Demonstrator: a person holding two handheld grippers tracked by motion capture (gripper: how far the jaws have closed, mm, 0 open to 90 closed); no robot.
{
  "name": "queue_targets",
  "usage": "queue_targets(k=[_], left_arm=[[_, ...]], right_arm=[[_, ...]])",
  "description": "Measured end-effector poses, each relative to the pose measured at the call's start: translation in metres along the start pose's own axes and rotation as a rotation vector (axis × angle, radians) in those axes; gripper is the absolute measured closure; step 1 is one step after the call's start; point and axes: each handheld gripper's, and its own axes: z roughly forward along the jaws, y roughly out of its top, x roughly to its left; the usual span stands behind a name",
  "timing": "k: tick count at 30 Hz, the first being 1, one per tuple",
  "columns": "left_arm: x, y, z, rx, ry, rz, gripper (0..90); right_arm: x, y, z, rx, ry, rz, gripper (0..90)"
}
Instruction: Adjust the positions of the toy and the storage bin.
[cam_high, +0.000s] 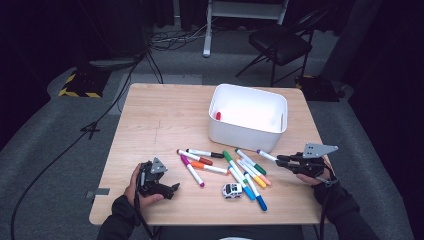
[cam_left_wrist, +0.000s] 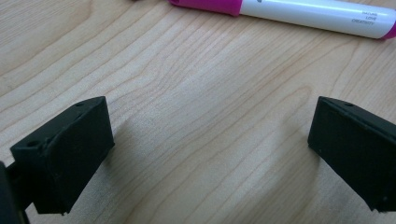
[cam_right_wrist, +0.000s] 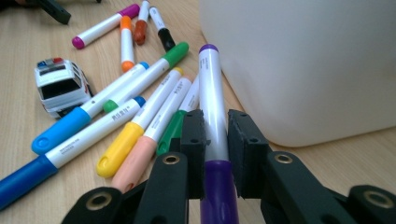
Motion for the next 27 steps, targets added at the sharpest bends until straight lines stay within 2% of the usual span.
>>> queue_targets(k=[8,11,16,17,27], left_arm=[[0.000,0.000,0.000,0.000,0.000,0.000,0.3],[0.000,0.000,0.000,0.001,0.000,0.001,0.3],[0.000,0.000,0.000,0.000,0.000,0.000,0.3],[0.000,0.000,0.000,0.000,0.000,0.000,0.3],[0.000,0.000,0.000,0.000,0.000,0.000,0.3]], right_arm=[[0.005,0.023,-0.014,-0.054,0.014,-0.039,76.8],[0.006,0.039,-0.021,-0.090,0.030,-0.056,76.8],[0.008,0.056,-0.025,-0.098,0.039,-0.089,76.8],[0.009,0.065,-0.028,-0.114,0.043,-0.094,76.8],[0.008,0.095,-0.033,-0.133,0.049,-0.140,76.8]])
